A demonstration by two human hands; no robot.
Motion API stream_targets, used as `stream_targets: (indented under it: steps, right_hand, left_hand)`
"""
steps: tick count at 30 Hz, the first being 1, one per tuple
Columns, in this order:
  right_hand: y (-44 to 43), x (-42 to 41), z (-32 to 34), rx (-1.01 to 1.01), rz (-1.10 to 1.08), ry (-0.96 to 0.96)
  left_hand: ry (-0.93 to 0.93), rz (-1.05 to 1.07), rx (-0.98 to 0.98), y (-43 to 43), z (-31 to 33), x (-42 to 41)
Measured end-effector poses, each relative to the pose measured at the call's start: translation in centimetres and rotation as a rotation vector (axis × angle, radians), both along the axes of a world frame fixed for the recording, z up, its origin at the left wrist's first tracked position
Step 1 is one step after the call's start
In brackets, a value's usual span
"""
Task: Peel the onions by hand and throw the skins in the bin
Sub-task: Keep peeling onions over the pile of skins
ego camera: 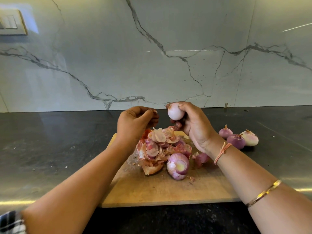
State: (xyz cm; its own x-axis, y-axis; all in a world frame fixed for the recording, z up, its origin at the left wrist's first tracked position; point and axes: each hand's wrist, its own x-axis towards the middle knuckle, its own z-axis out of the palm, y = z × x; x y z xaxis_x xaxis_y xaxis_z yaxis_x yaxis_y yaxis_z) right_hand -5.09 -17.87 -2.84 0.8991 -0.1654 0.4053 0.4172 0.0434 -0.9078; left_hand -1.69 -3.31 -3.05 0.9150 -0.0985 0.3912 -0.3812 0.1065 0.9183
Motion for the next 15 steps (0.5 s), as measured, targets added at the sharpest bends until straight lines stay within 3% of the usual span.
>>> stream_targets:
  steps: [7, 15]
  right_hand:
    - [-0.04, -0.26, -0.53, -0.374, -0.104, -0.066]
    - [-0.05, -0.54, -0.89, -0.613, -0.186, -0.196]
  left_hand:
    - [-0.003, -0.11, 0.025, -0.07, 0.02, -0.46]
    - [-0.089, -0.033, 0.097, -0.11, -0.03, -0.66]
